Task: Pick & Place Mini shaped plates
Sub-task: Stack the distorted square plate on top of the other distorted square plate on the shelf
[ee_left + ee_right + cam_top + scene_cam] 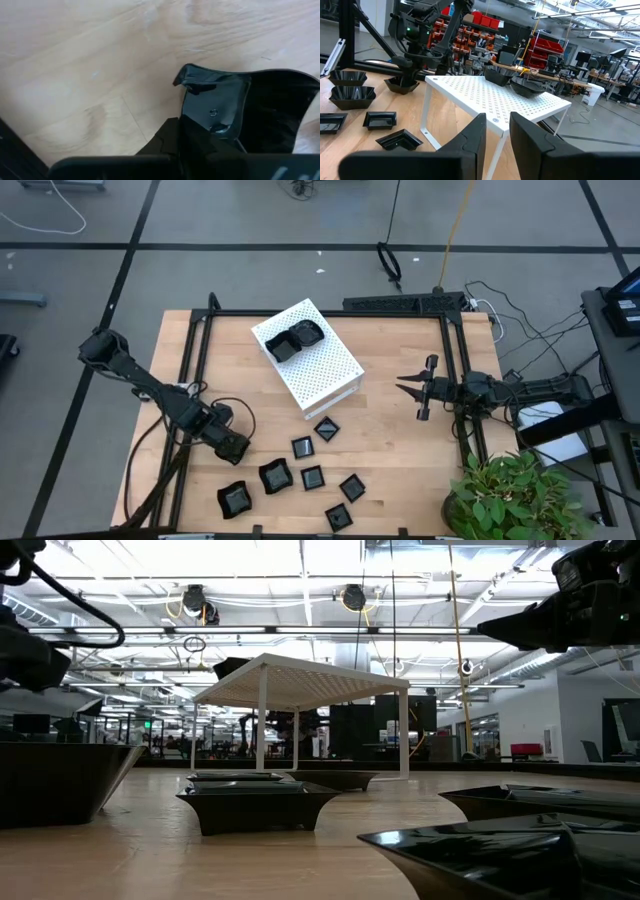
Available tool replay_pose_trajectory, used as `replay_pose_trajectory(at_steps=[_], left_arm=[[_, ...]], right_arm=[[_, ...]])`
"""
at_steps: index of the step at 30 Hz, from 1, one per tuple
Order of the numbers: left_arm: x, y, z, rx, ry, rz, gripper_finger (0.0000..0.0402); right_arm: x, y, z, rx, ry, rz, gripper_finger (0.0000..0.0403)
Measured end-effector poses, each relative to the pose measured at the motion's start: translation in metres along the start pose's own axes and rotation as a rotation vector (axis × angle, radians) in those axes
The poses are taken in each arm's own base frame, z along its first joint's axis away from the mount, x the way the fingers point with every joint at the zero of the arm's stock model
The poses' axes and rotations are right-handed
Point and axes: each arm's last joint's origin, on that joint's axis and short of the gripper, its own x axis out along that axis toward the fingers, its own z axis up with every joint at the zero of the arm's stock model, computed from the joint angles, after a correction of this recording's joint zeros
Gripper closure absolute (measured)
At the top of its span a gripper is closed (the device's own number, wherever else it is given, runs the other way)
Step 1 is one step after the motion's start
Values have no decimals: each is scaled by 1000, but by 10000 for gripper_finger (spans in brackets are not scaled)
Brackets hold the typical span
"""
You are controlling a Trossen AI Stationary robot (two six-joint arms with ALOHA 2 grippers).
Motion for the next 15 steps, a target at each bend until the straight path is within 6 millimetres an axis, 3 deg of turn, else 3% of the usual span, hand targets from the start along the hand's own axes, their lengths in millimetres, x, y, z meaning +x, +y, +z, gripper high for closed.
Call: replay_pose_trajectory(at_steps=[4, 8, 11, 15], left_arm=[[-2, -2, 0, 2, -14, -8, 393], [-18, -9, 3, 2, -43, -91, 397], [-41, -18, 8, 25, -143, -215, 398], [-85, -31, 19, 94, -412, -384, 397]], right_arm=[[0, 0, 0, 0, 0, 0, 330], [0, 0, 0, 0, 0, 0, 330], [0, 0, 0, 0, 0, 0, 330], [0, 0, 0, 0, 0, 0, 330]])
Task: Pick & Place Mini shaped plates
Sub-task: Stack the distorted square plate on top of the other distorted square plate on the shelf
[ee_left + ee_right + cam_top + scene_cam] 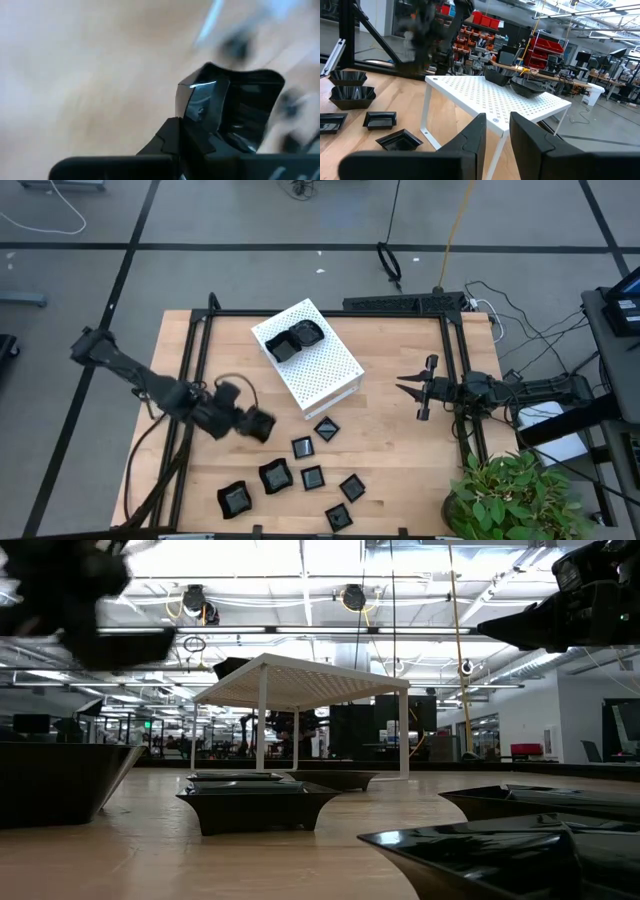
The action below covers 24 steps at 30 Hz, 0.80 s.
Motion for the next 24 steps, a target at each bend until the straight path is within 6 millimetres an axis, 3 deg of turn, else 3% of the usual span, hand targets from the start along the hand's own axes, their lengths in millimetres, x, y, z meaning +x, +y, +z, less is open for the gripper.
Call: replay_pose_trajectory(at_steps=[6, 11, 14, 18, 24], left_arm=[[-54, -36, 51, 141, -330, -122, 398], [-94, -58, 102, 191, -465, -149, 399], [-107, -63, 132, 235, -496, -137, 399], [-109, -59, 172, 234, -498, -97, 399], [-76, -32, 225, 161, -359, -17, 399]], right_arm=[[0, 0, 0, 0, 0, 0, 330], [0, 0, 0, 0, 0, 0, 330], [0, 0, 0, 0, 0, 0, 330], [0, 0, 0, 0, 0, 0, 330], [0, 0, 0, 0, 0, 0, 330]])
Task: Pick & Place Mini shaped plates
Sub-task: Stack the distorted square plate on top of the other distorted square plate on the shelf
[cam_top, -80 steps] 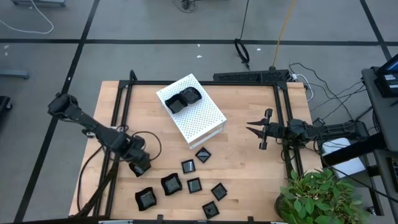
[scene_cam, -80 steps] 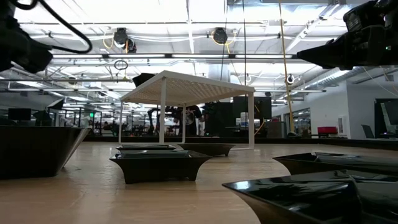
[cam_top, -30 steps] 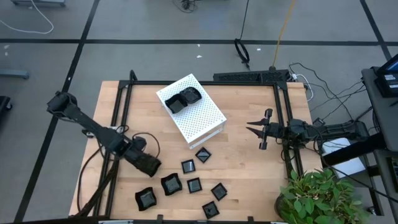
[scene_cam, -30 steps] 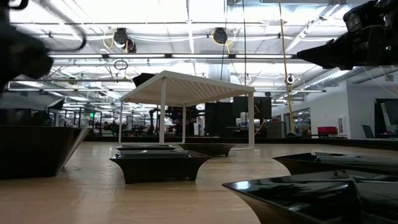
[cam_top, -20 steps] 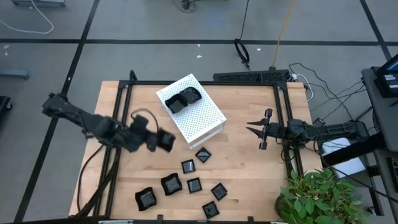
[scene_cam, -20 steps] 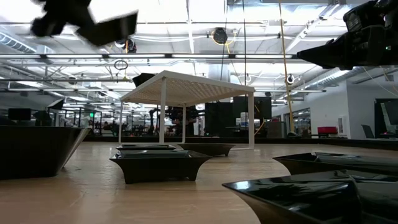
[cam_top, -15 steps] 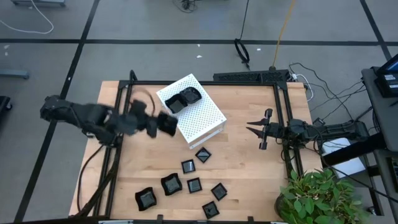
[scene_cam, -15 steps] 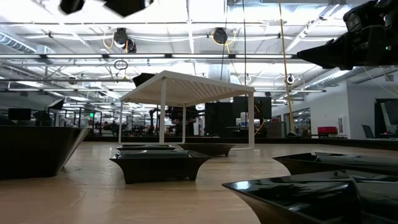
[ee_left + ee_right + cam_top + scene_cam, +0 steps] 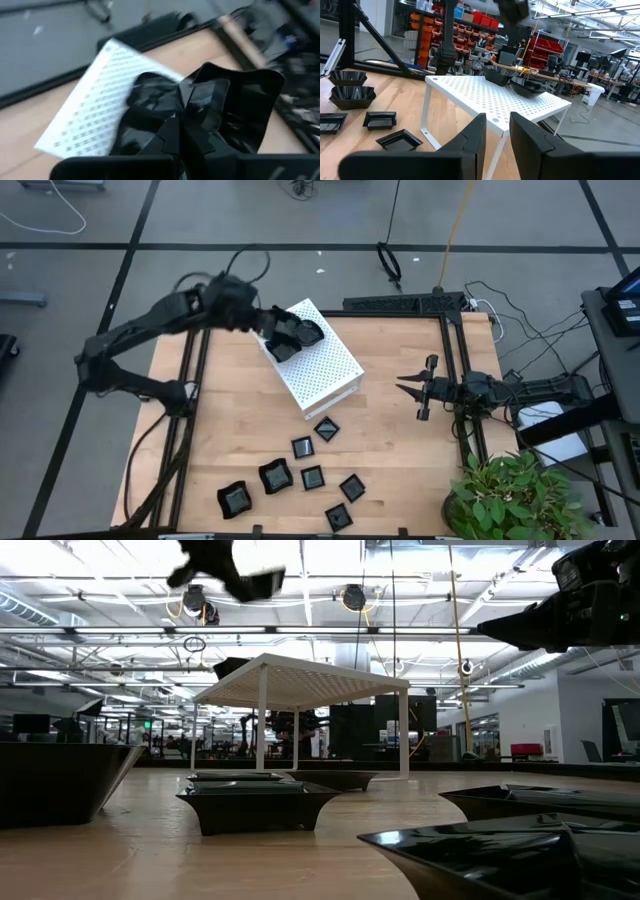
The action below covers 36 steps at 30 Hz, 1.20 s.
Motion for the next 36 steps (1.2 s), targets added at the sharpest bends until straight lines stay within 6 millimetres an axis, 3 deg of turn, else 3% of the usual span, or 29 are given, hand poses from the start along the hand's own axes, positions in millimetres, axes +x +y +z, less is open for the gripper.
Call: replay_pose_trajectory(at_steps=[7, 18, 36], left_arm=[[43, 31, 5, -73, 200, 123, 399], [78, 37, -1, -77, 317, 197, 399], [79, 41, -10, 41, 458, 184, 391]], right_arm=[[0, 0, 0, 0, 0, 0, 330], [0, 0, 0, 0, 0, 0, 330], [0, 0, 0, 0, 0, 0, 330]])
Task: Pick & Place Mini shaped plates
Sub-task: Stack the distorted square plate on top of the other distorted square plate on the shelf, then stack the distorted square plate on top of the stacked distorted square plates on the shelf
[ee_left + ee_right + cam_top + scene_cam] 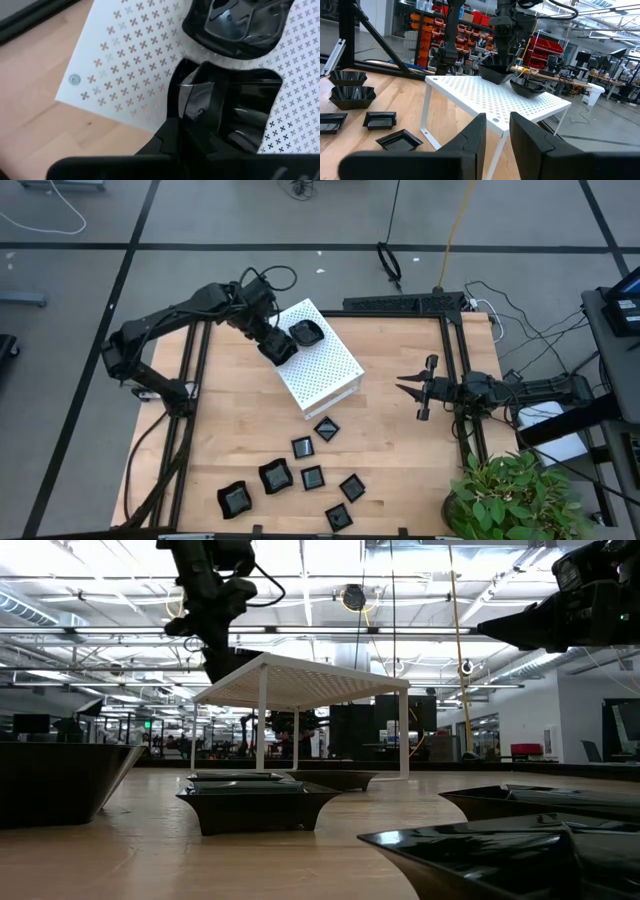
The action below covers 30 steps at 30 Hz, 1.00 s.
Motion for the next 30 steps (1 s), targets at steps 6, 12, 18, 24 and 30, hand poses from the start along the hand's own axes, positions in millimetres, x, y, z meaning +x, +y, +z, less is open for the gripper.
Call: replay_pose_trajectory(at_steps=[6, 12, 18, 24, 30], left_arm=[[0, 0, 1, 11, -14, 4, 397], [0, 1, 2, 44, -31, 40, 348], [-1, 1, 2, 117, -42, 65, 289], [-14, -10, -2, 226, -38, -62, 269], [-55, -33, -30, 291, -22, -305, 280]], right_arm=[[0, 0, 0, 0, 0, 0, 330], [0, 0, 0, 0, 0, 0, 330], [0, 0, 0, 0, 0, 0, 330], [0, 0, 0, 0, 1, 0, 330], [0, 0, 0, 0, 0, 0, 330]])
